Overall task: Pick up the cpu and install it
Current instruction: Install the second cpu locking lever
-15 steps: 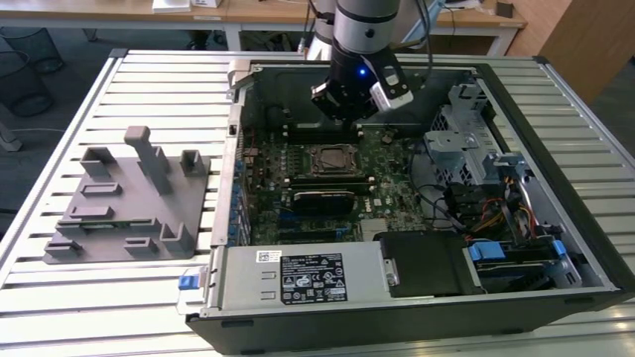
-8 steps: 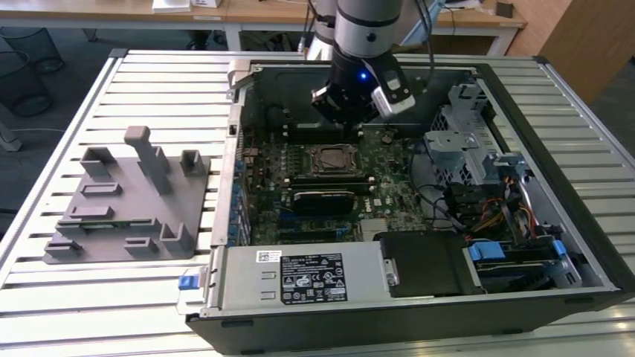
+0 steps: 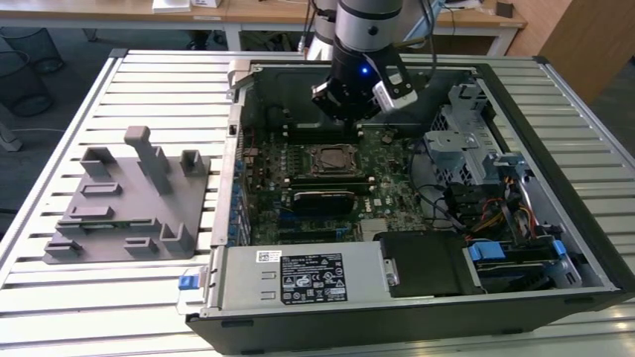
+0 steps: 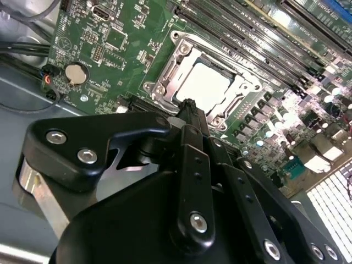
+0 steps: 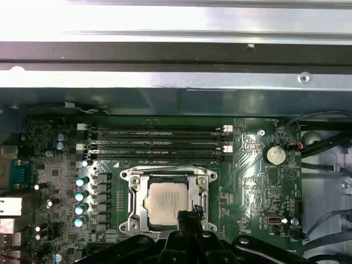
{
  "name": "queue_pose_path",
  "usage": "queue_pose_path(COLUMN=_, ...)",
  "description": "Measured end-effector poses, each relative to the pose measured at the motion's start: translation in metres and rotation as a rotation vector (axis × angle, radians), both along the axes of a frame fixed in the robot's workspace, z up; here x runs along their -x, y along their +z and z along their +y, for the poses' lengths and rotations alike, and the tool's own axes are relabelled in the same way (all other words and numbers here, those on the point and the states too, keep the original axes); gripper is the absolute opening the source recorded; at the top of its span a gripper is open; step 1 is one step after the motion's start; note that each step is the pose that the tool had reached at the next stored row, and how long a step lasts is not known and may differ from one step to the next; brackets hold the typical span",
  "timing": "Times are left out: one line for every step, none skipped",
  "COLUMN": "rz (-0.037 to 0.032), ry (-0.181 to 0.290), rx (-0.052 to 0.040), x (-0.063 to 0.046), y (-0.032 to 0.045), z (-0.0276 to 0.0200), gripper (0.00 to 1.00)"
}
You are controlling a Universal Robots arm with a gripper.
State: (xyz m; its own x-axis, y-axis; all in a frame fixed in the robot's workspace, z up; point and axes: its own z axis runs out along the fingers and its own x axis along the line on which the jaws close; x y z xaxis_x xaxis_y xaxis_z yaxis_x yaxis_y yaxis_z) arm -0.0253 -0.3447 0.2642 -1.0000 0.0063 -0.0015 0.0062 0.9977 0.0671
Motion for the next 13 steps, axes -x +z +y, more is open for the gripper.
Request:
queue_pose_path(rz=0.0000, ry=0.000, rx=-0.0001, x=0.000, y=0.0005, z=-0.0003, gripper=0.11)
queue_pose_path(rz=0.0000, ry=0.000, rx=-0.0002, x=0.000, y=0.0005, z=-0.0009, gripper=0.11)
queue_pose_path(rz=-0.0001, ry=0.000, rx=-0.0002, x=0.000, y=0.0006, z=-0.0016, gripper=0.11)
queue_pose_path(rz=0.0000, ry=0.000, rx=0.0000, x=0.000, y=0.0006, z=-0.0031, gripper=0.11)
queue_pose_path(rz=0.0000, ry=0.000, rx=-0.0001, x=0.000, y=0.0006, z=-0.0041, gripper=0.11)
queue_pose_path(rz=0.0000, ry=0.000, rx=0.0000, x=0.000, y=0.0006, z=-0.0053, gripper=0.11)
queue_pose_path(rz=0.0000, ry=0.000, rx=0.0001, x=0.000, y=0.0006, z=-0.0067, gripper=0.11)
queue_pose_path(rz=0.0000, ry=0.000, rx=0.0000, x=0.000, y=0.0006, z=-0.0083, gripper=0.11)
queue_pose_path(rz=0.0000, ry=0.000, rx=0.0000, x=0.000, y=0.0006, z=-0.0100, gripper=0.11)
queue_pose_path(rz=0.0000, ry=0.000, rx=0.0000, x=0.000, y=0.0006, z=-0.0118, gripper=0.11)
queue_pose_path(rz=0.0000, ry=0.000, rx=0.0000, x=0.000, y=0.0006, z=-0.0134, gripper=0.11)
queue_pose_path(rz=0.0000, ry=0.000, rx=-0.0001, x=0.000, y=0.0006, z=-0.0145, gripper=0.11)
queue_pose_path(rz=0.0000, ry=0.000, rx=-0.0001, x=0.000, y=0.0006, z=-0.0153, gripper=0.11)
